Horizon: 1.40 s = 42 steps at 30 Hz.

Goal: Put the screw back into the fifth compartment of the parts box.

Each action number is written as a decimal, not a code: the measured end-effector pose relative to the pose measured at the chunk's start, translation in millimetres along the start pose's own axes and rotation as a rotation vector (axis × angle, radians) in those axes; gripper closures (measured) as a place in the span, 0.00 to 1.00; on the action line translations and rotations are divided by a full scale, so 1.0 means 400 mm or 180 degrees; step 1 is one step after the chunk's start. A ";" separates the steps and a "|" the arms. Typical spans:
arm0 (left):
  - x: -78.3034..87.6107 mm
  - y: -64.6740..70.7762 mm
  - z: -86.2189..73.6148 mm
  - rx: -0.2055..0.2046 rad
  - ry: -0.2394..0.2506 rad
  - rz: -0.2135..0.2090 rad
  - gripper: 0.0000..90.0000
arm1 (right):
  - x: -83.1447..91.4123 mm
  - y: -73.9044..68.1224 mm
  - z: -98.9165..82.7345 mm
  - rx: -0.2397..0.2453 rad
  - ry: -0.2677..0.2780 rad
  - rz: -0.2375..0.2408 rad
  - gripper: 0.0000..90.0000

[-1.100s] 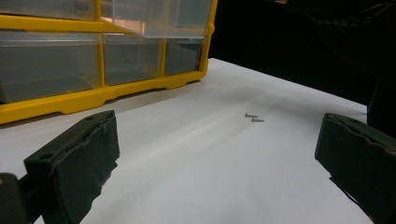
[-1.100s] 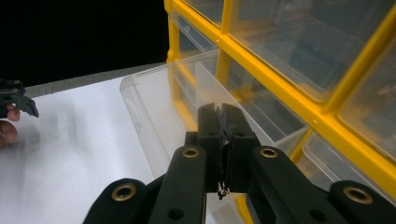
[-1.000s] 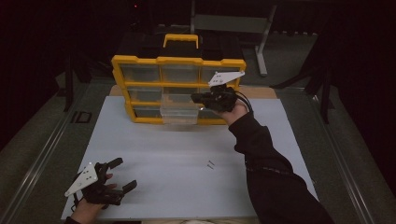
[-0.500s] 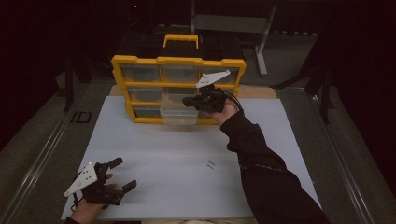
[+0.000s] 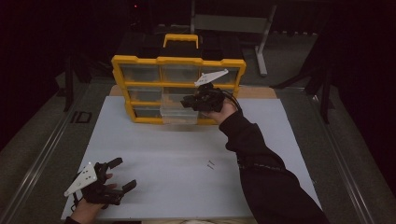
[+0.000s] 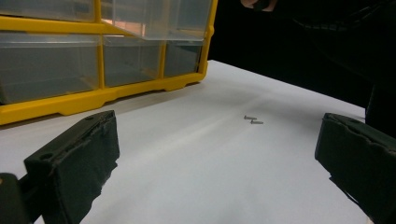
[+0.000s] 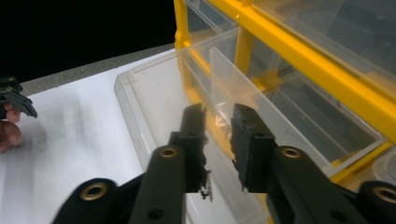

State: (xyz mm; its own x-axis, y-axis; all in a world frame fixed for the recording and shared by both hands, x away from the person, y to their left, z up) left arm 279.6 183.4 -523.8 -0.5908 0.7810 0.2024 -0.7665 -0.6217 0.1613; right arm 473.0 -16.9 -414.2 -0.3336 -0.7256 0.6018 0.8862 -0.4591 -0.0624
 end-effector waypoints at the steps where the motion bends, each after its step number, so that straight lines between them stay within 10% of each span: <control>1: 0.000 0.000 0.000 0.0001 -0.0001 -0.0001 0.01 | 0.005 0.000 0.002 0.0004 0.0013 -0.0004 0.78; 20: -0.003 -0.002 -0.001 0.0029 -0.0014 -0.0005 0.01 | 0.109 -0.029 -0.023 -0.0014 0.0161 -0.0087 0.43; 42: -0.006 -0.002 -0.003 0.0059 -0.0020 -0.0015 0.01 | 0.157 -0.057 -0.217 -0.0136 0.0111 -0.0112 0.29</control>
State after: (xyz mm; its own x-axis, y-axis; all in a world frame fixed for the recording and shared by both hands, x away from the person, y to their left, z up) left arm 281.6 182.1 -525.5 -0.5856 0.7836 0.2077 -0.7645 -0.6190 0.1800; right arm 403.7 -96.6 -444.0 -0.3759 -0.7257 0.5762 0.8594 -0.5056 -0.0760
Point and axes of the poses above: each handheld gripper's, and its own axes: x roughly backward along the jaws, z roughly out of its top, y roughly to its right, the point moved 10 cm from there along -x, roughly forward along the jaws, and after that the axes turned 3 degrees about -y, right-handed, at the moved point
